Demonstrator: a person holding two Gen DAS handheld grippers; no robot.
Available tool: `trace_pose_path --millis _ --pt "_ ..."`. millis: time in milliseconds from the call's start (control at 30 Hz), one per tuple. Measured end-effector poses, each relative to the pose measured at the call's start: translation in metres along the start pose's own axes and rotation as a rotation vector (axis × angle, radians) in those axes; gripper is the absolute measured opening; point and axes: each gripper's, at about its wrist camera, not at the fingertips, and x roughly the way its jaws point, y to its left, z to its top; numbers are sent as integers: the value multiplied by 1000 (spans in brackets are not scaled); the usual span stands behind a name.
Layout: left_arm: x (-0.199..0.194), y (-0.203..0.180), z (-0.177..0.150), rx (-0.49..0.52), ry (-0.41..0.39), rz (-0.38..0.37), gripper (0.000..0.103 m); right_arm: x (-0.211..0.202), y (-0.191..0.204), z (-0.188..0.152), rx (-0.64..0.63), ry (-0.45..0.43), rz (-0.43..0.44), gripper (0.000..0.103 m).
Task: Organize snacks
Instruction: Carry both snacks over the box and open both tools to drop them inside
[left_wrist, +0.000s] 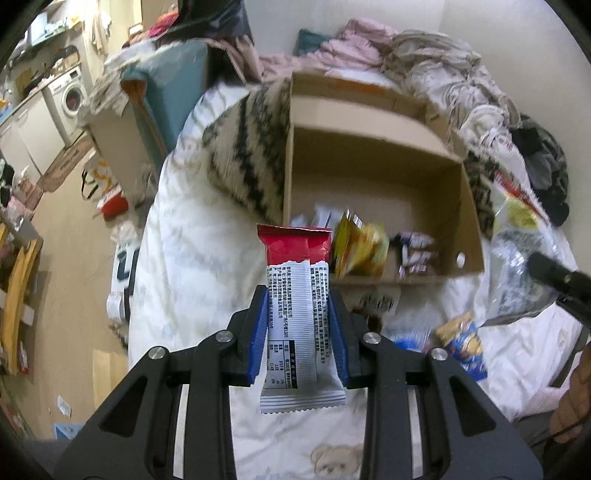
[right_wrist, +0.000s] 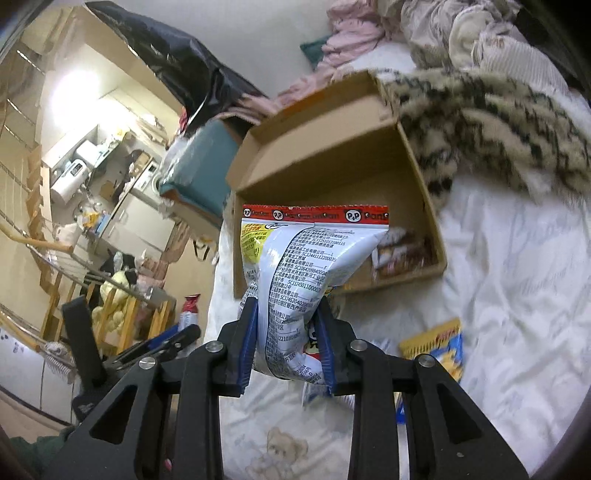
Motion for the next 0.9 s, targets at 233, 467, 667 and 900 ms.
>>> trace_pose_path --millis 233,467,667,900 --pt "16 -15 34 28 -26 -20 27 12 -8 21 -18 -14 -41 31" --pt "33 -30 62 73 -63 -17 27 23 -22 44 -21 -39 -89 31" --pt "55 -33 74 73 -99 -41 27 43 -42 60 -10 -12 -140 31" --pt "85 -31 66 60 -34 -52 27 65 -52 56 3 36 -180 31"
